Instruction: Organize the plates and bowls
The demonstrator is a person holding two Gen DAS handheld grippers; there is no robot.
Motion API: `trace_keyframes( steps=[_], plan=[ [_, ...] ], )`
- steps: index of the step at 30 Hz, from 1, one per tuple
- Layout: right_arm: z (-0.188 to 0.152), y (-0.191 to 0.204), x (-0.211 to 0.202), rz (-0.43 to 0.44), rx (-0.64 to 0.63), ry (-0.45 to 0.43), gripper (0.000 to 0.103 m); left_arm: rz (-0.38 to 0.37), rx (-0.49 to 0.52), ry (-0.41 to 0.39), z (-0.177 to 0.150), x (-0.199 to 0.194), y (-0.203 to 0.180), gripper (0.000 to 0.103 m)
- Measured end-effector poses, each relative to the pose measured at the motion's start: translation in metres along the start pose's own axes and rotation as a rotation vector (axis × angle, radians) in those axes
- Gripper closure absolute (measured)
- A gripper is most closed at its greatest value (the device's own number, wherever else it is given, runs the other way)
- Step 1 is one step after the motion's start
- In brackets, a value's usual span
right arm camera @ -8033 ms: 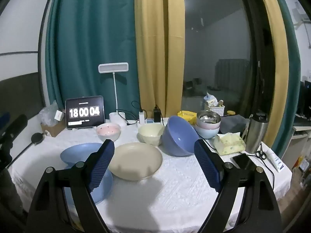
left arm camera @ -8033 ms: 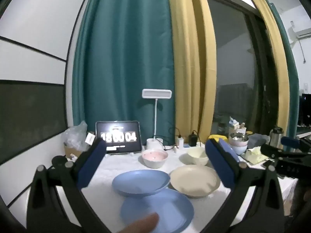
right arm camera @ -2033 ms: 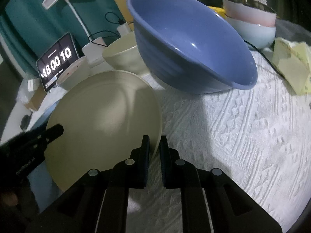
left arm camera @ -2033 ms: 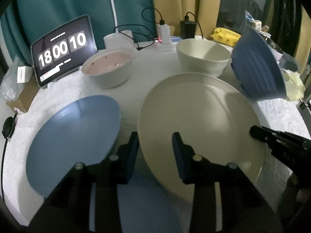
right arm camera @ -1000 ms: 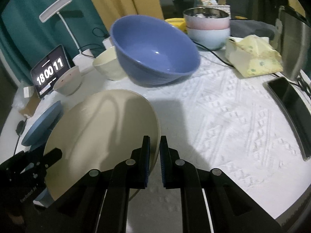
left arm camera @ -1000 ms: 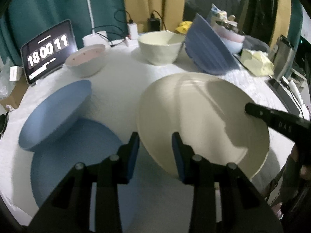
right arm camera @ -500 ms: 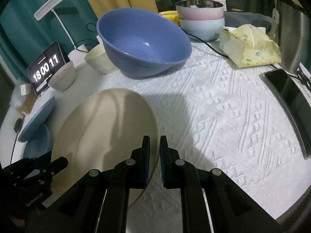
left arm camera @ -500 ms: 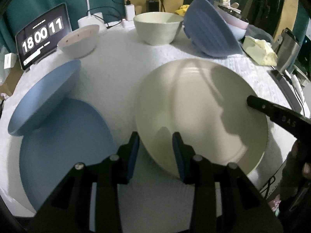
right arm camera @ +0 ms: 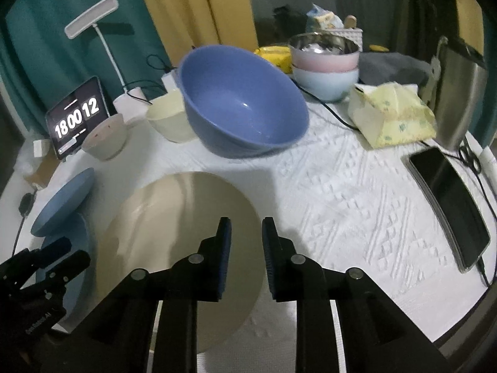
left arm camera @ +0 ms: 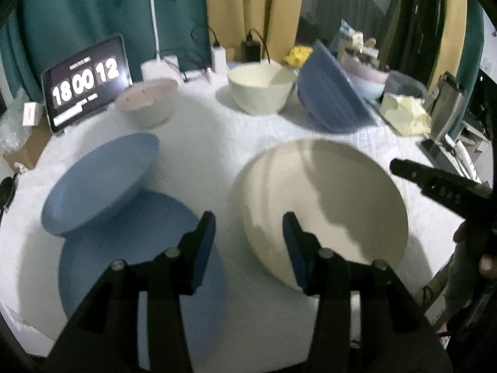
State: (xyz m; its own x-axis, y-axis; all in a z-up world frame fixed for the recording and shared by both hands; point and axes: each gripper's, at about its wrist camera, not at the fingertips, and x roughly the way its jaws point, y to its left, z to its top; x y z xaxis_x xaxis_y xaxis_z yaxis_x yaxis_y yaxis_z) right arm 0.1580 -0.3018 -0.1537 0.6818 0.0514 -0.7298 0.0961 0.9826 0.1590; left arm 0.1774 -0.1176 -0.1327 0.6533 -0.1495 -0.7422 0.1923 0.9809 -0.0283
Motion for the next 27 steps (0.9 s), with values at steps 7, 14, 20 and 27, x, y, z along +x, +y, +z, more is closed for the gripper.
trace_keyframes(
  steps=[7,14,20,27],
  plan=[
    [0.007,0.033,-0.003,0.021,-0.042,-0.007,0.081,0.012,-0.029,-0.087,0.006,-0.021,0.024,0.056],
    [0.015,0.066,-0.003,0.029,-0.082,-0.015,0.081,0.041,-0.072,-0.136,0.009,-0.034,0.058,0.056],
    [0.021,0.092,0.002,0.032,-0.116,-0.011,0.081,0.062,-0.105,-0.16,0.011,-0.038,0.086,0.056],
    [0.027,0.12,0.009,0.033,-0.154,-0.004,0.081,0.074,-0.145,-0.176,0.011,-0.042,0.112,0.056]
  ],
)
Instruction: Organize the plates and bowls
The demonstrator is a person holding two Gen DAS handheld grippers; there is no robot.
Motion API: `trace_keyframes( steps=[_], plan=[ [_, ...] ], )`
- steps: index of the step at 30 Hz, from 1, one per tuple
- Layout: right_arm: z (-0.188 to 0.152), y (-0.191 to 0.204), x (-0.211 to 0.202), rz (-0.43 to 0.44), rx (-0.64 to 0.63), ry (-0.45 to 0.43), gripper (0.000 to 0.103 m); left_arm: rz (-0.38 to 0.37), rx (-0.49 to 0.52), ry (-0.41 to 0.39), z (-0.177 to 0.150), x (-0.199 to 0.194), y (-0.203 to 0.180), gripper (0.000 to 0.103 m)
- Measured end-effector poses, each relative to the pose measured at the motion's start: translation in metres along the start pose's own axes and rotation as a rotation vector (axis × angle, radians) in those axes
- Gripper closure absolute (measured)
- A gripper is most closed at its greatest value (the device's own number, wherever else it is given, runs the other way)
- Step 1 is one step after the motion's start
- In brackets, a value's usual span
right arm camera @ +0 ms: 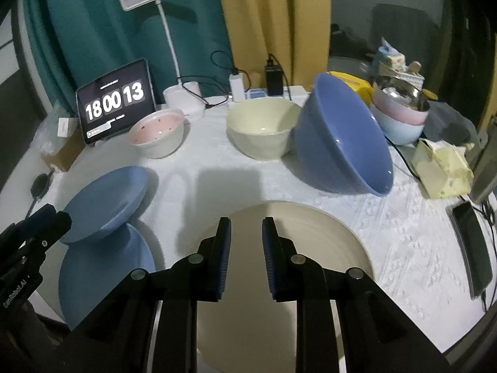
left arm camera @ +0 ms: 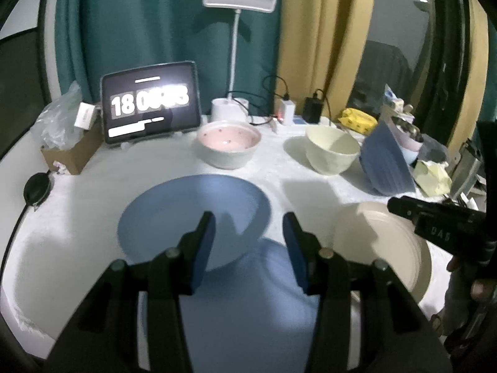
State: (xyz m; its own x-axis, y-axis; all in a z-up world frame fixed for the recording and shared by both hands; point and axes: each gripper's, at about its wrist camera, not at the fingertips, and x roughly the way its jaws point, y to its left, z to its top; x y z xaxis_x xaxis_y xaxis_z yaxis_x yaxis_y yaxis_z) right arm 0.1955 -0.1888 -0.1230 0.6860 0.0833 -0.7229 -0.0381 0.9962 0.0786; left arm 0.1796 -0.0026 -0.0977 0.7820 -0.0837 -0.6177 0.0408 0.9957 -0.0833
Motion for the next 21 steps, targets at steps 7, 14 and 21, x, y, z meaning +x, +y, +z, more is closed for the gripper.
trace_keyframes(
  steps=[7,14,21],
  plan=[
    [0.011,0.025,0.011,0.021,-0.03,0.013,0.081,0.041,-0.04,-0.016,0.004,0.003,0.03,0.056],
    [0.018,0.052,0.024,0.038,-0.066,0.028,0.081,0.091,-0.076,-0.025,0.008,0.007,0.065,0.056],
    [0.024,0.076,0.039,0.063,-0.09,0.05,0.081,0.121,-0.113,-0.015,0.006,0.014,0.094,0.056]
  ],
)
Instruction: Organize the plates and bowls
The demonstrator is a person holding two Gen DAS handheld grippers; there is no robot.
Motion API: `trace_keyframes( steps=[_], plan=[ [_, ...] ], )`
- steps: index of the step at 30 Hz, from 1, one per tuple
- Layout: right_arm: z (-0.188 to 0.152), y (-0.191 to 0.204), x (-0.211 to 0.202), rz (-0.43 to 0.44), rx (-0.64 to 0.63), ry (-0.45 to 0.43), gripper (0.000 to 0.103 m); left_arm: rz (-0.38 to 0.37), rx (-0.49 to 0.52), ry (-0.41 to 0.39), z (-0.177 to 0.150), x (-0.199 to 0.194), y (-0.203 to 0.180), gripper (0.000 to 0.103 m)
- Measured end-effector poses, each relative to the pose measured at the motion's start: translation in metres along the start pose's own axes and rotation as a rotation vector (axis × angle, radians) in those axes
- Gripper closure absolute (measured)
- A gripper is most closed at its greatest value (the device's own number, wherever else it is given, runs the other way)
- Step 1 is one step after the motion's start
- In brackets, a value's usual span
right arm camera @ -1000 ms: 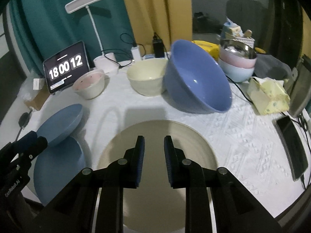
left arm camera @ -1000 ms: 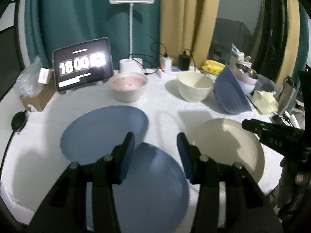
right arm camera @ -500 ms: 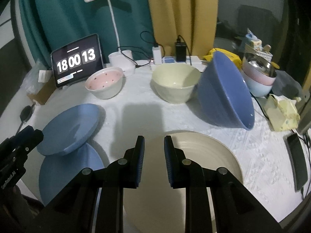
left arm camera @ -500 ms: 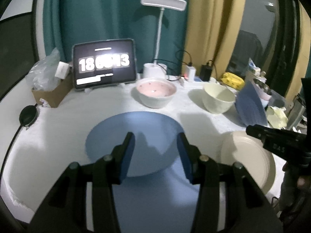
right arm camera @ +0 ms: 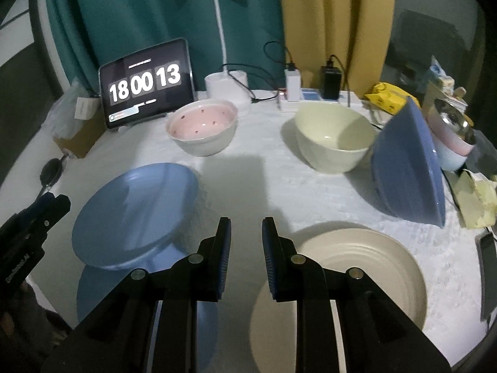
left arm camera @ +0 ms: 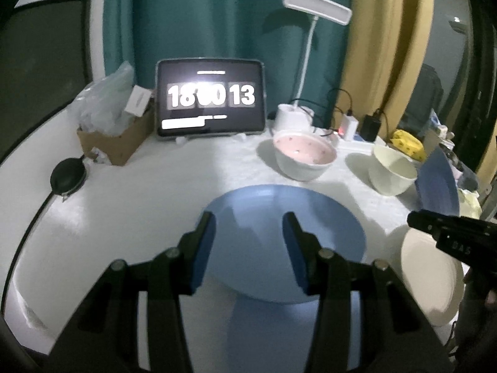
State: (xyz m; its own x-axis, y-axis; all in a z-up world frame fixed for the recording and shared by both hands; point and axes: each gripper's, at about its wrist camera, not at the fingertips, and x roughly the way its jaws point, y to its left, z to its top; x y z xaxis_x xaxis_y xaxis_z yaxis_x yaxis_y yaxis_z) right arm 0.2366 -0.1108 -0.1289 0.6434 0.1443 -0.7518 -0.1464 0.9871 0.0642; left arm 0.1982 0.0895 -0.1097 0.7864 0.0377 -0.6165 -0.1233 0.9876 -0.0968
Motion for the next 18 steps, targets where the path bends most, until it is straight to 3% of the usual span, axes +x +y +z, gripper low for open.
trace_keyframes(
  steps=[12,18],
  plan=[
    [0.013,0.031,0.03,0.038,-0.034,0.041,0.081,0.037,-0.061,0.041,0.0,0.029,0.036,0.054],
    [0.017,0.039,0.047,0.051,-0.044,0.067,0.081,0.046,-0.085,0.073,-0.002,0.042,0.049,0.044]
  ],
)
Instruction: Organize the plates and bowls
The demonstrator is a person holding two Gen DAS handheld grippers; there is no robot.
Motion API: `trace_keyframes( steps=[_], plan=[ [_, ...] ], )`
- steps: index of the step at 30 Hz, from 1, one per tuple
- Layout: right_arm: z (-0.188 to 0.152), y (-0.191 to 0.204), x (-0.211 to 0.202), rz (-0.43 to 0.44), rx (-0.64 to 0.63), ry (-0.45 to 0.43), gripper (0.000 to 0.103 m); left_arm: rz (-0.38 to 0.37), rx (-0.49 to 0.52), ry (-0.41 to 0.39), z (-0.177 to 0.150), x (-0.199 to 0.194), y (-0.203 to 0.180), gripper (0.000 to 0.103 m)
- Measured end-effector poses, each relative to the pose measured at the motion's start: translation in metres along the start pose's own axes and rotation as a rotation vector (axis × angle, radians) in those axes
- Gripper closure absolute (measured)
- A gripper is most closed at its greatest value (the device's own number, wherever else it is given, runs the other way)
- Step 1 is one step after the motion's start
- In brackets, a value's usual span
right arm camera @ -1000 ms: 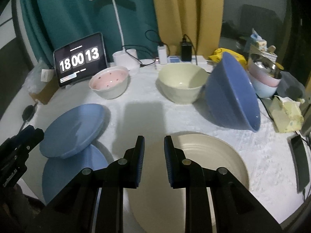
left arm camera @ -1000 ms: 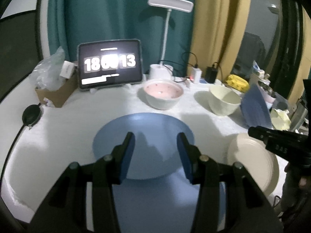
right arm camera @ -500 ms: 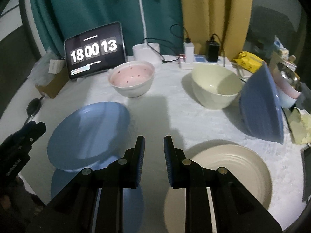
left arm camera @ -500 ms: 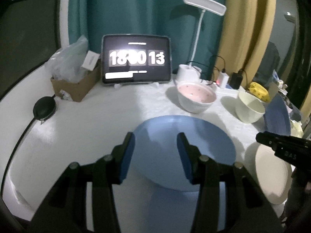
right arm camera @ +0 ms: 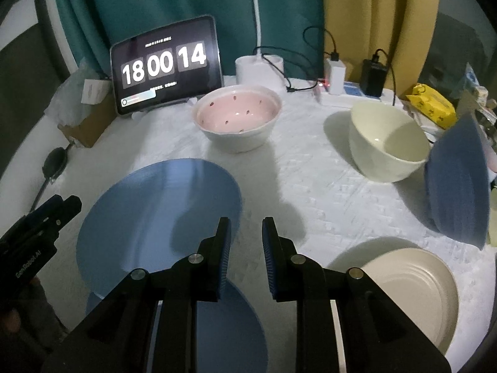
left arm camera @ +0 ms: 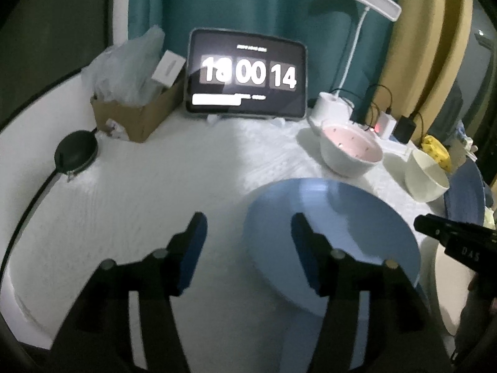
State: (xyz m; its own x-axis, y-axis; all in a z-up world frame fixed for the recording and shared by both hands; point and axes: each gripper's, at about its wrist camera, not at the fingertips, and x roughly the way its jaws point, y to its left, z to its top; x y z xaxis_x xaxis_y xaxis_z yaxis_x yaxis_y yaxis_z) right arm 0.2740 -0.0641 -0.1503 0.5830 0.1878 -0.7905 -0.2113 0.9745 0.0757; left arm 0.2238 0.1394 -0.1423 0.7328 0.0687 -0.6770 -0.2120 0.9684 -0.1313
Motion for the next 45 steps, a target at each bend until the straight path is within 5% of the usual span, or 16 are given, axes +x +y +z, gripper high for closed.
trace_keyframes(
  steps=[18,23,29,45],
  plan=[
    [0.0,0.006,0.036,0.027,0.01,0.074,0.081,-0.021,0.015,0.138,-0.007,0.037,0.0,0.045],
    [-0.001,0.009,0.038,0.03,-0.002,0.07,0.081,-0.057,0.032,0.161,-0.011,0.042,-0.006,0.066],
    [-0.004,0.011,0.035,0.02,-0.024,0.054,0.081,-0.06,0.058,0.152,-0.014,0.039,-0.012,0.078],
    [-0.014,0.002,-0.001,0.013,-0.013,-0.011,0.082,-0.066,0.099,0.09,-0.017,0.001,-0.03,0.079]
  ],
)
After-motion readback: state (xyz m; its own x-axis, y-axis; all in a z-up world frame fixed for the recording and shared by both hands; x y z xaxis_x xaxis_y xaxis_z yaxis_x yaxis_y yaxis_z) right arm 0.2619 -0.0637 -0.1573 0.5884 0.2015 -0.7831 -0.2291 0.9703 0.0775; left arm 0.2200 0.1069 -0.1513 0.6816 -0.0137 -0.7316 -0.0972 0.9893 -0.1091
